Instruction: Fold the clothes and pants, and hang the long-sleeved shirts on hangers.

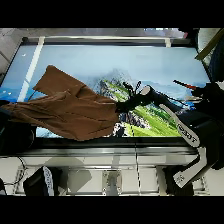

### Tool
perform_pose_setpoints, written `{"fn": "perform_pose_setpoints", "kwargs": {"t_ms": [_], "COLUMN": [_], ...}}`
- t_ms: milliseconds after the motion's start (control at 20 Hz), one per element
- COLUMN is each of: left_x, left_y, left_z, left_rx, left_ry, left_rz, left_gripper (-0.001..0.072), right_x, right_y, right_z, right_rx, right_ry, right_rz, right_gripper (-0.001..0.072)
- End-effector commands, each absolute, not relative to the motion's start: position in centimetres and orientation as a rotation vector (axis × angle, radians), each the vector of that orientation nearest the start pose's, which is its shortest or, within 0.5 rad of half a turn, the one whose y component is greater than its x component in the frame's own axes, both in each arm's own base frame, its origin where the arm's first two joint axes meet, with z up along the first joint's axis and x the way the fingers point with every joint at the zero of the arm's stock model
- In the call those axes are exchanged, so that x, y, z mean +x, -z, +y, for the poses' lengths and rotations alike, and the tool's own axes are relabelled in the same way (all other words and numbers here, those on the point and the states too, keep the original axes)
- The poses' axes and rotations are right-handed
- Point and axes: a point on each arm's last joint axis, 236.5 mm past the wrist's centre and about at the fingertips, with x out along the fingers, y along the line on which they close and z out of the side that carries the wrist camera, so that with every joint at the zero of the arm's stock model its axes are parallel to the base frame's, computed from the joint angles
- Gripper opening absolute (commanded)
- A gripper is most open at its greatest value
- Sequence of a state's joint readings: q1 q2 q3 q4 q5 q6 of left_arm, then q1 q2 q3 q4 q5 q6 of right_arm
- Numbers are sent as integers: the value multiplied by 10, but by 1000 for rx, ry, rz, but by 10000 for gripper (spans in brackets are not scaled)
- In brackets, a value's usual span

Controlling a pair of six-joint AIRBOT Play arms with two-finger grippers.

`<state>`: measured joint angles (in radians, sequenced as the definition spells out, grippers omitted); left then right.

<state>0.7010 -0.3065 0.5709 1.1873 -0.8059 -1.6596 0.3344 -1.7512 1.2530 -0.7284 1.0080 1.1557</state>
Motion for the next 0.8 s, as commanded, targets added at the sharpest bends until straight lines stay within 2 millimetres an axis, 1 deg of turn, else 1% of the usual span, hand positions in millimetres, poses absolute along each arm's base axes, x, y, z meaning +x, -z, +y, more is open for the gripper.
{"fn": "perform_pose_setpoints", "kwargs": {"t_ms": [0,50,100,150,250,350,400,450,500,550,600,650,700,750], "left_x": [254,258,262,268,278,285,285,285,285,285,285,287,293,300], "left_y": [-149,-160,-173,-189,-230,-279,-304,-323,-336,-344,-352,-357,-359,-355], "left_z": [119,110,100,88,54,5,-22,-42,-60,-77,-92,-99,-98,-90], "left_rx": [-618,-599,-582,-590,-598,-621,-631,-633,-630,-616,-593,-571,-544,-506], "left_ry": [-464,-417,-363,-304,-139,91,219,320,396,460,517,539,521,475], "left_rz": [345,334,323,301,246,182,147,125,124,139,147,143,133,129], "left_gripper": [25,25,25,25,25,24,24,24,23,24,23,24,23,24], "right_x": [387,393,400,407,415,412,407,397,384,370,359,353,353,356], "right_y": [62,38,9,-26,-116,-227,-280,-330,-377,-411,-427,-428,-416,-389], "right_z": [281,274,264,251,221,189,174,160,146,136,129,124,123,124], "right_rx": [262,217,173,128,25,-72,-91,-115,-136,-142,-142,-133,-120,-112], "right_ry": [-814,-836,-844,-840,-807,-733,-678,-627,-580,-547,-528,-517,-516,-524], "right_rz": [1361,1338,1305,1256,1094,849,724,600,480,394,347,348,392,476], "right_gripper": [11,11,11,11,11,11,10,10,9,7,8,7,7,8]}}
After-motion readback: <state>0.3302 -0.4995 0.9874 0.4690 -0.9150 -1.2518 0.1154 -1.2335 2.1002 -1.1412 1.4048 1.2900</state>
